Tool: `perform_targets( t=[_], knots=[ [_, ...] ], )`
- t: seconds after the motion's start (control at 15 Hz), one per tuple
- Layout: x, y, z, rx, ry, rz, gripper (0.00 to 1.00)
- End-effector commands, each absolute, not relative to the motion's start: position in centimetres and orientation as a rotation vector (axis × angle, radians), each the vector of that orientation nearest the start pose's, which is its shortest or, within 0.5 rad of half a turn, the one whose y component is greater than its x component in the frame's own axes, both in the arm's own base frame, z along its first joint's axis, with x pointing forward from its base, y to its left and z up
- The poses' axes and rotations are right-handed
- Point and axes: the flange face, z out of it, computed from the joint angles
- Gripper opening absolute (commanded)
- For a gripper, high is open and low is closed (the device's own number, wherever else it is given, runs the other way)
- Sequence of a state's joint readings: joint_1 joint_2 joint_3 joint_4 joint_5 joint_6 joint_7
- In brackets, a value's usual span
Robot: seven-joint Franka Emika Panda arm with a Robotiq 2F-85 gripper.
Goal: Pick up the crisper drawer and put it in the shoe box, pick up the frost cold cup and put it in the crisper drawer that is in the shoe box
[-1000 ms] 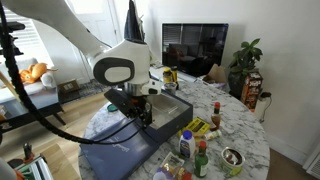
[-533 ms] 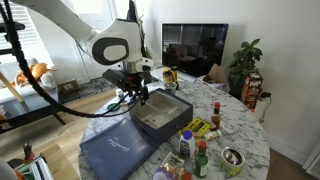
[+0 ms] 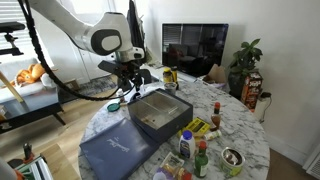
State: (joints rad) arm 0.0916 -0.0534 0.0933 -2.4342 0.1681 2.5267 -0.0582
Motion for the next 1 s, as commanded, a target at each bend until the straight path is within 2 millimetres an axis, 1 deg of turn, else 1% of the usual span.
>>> perform_targets(
  t=[0.0, 0.07, 0.2, 0.33, 0.53, 0.73, 0.93],
  knots=[
    [48.5, 8.8, 33.8, -3.020, -0.169, -0.207, 1.00],
    [48.5, 8.8, 33.8, -3.020, -0.168, -0.207, 1.00],
    [49.3, 11.5, 34.0, -3.004, -0.374, -0.236, 1.00],
    [50.4, 14.8, 34.2, -2.973, -0.554, -0.261, 1.00],
    [52.5, 20.4, 34.4, -2.901, -0.786, -0.331, 1.00],
    [54.3, 25.4, 33.5, -2.798, -1.005, -0.409, 1.00],
    [55.3, 29.2, 31.4, -2.670, -1.215, -0.424, 1.00]
  ],
)
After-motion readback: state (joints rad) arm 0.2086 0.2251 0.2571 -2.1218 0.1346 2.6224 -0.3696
